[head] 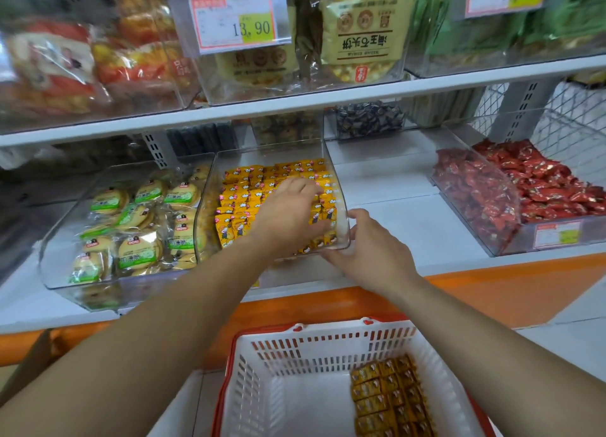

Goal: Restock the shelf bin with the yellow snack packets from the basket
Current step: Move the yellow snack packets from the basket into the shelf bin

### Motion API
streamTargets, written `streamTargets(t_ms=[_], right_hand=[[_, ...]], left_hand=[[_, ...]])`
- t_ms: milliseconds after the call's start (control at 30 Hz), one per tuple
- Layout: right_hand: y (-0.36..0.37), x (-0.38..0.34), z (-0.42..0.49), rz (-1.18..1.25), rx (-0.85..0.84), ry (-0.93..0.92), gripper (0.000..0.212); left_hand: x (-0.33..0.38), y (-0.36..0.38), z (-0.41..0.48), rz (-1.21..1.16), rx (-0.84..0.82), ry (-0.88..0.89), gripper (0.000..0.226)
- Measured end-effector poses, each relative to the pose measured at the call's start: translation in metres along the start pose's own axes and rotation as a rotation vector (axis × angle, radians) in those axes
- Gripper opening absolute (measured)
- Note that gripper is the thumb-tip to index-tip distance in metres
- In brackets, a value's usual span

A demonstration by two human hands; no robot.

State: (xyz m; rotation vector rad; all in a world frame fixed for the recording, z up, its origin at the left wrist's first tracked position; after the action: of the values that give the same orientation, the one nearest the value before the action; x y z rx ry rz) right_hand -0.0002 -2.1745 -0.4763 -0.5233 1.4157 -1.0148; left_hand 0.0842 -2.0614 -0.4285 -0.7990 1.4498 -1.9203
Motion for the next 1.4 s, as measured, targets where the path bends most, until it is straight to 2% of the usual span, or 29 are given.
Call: streamTargets(t_ms=[100, 200, 333, 400, 500, 667, 767, 833, 900, 967, 1067, 1200, 1300, 1400], right_hand=[[-0.009, 0.003, -0.011, -0.031, -0.016, -0.006, 0.077], [-0.017, 0.012, -0.027, -0.005, -0.062, -0.009, 0.065], [-0.011, 0.042, -0.059, 0.142, -0.182, 0.059, 0.042], [0.002, 0.062, -0.078, 0.205, -0.255, 0.126, 0.031], [0.029, 0.095, -0.103, 0.196, -0.369, 0.216, 0.026], [0.089, 0.146, -0.133, 0.144, -0.569, 0.353, 0.017], [0.13, 0.177, -0.143, 0.215, -0.56, 0.454, 0.014], [0.161, 0.198, -0.152, 0.235, -0.54, 0.499, 0.024], [0.186, 0.215, -0.163, 0.238, -0.488, 0.537, 0.036], [0.2, 0.224, -0.165, 0.217, -0.364, 0.521, 0.04], [0.207, 0.221, -0.159, 0.248, -0.211, 0.478, 0.042], [0.224, 0.223, -0.154, 0.159, -0.317, 0.43, 0.058], [0.233, 0.228, -0.155, 0.048, -0.392, 0.433, 0.065], [0.24, 0.226, -0.153, -0.073, -0.41, 0.351, 0.064]], left_hand=[[0.01, -0.03, -0.051, -0.12, 0.046, 0.016, 0.026], [0.023, -0.023, -0.095, -0.193, -0.131, 0.033, 0.008], [0.043, 0.032, -0.136, -0.109, -0.399, 0.058, 0.014], [0.049, 0.065, -0.149, -0.052, -0.451, 0.088, 0.015], [0.04, 0.121, -0.171, -0.17, -0.487, -0.075, 0.015], [0.041, 0.237, -0.23, -0.382, -0.68, -0.287, 0.025], [0.042, 0.294, -0.259, -0.532, -0.774, -0.426, 0.035], [0.043, 0.327, -0.274, -0.615, -0.804, -0.521, 0.046], [0.045, 0.354, -0.28, -0.663, -0.806, -0.568, 0.058], [0.044, 0.377, -0.274, -0.735, -0.753, -0.616, 0.064], [0.038, 0.403, -0.259, -0.881, -0.598, -0.753, 0.055], [0.038, 0.436, -0.253, -1.053, -0.455, -0.957, 0.06], [0.048, 0.45, -0.25, -1.072, -0.459, -0.938, 0.062], [0.058, 0.454, -0.245, -1.079, -0.485, -0.86, 0.06]])
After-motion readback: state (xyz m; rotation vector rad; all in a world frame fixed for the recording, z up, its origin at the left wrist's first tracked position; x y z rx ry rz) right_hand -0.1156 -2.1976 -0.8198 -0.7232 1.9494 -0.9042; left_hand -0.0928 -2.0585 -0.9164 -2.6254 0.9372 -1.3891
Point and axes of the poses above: each hand's wrist, its own z-axis towards the middle knuckle, its own y-axis out of the palm, x = y × z, the point moved 9 cm from there along z, towards the middle knuckle, and after that the axes turned 1 degree about z, right-handed, at the moved point
